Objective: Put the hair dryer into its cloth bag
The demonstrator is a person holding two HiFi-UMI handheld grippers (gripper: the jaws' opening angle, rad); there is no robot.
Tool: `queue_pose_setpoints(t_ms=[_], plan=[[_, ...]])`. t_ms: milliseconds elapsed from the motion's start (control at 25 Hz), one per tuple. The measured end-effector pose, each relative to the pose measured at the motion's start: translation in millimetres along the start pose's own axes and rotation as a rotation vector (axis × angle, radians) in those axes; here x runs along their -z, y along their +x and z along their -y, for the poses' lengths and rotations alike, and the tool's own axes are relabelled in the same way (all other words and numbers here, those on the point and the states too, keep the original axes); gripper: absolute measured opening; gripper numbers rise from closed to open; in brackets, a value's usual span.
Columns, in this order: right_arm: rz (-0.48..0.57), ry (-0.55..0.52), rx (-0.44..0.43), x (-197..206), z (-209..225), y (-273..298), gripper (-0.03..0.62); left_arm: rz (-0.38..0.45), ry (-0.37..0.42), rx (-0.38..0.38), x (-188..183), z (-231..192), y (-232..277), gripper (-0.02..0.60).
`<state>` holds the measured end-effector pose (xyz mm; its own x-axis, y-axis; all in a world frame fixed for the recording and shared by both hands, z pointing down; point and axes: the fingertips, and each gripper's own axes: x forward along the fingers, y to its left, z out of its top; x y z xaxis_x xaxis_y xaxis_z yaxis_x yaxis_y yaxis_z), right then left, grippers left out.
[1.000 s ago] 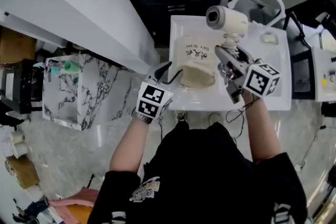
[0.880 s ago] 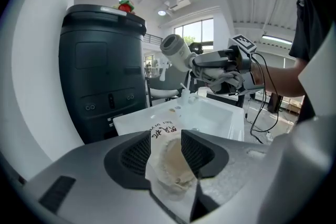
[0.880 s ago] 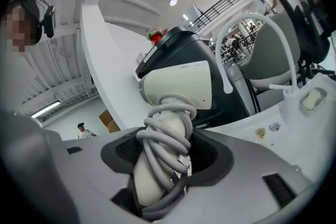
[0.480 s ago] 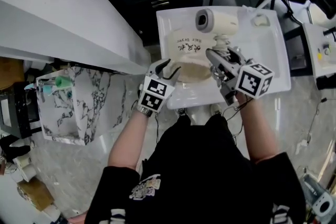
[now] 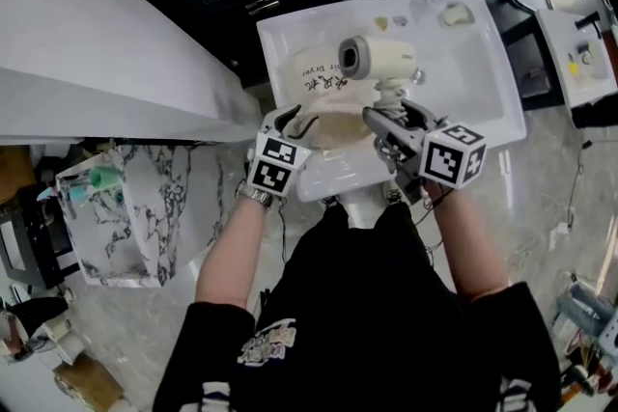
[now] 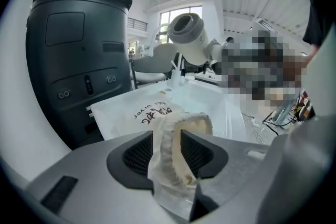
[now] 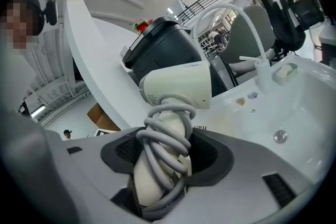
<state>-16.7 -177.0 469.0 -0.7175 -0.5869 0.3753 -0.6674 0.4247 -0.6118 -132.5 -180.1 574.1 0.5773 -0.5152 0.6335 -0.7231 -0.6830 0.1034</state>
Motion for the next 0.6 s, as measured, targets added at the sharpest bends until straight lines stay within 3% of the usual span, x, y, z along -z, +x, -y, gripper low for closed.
queue_pose_setpoints(t_ms=[360,600], plan=[[-0.121,0.050,0.027,56,9,-14,0.238,0.023,-0.036,-0.007,-7,-3,5,0.051],[-0.247,0.056,-0.016,100,1,-15,0.238,0.031,-0.075,-0.003,-8,-3,4,0.043]])
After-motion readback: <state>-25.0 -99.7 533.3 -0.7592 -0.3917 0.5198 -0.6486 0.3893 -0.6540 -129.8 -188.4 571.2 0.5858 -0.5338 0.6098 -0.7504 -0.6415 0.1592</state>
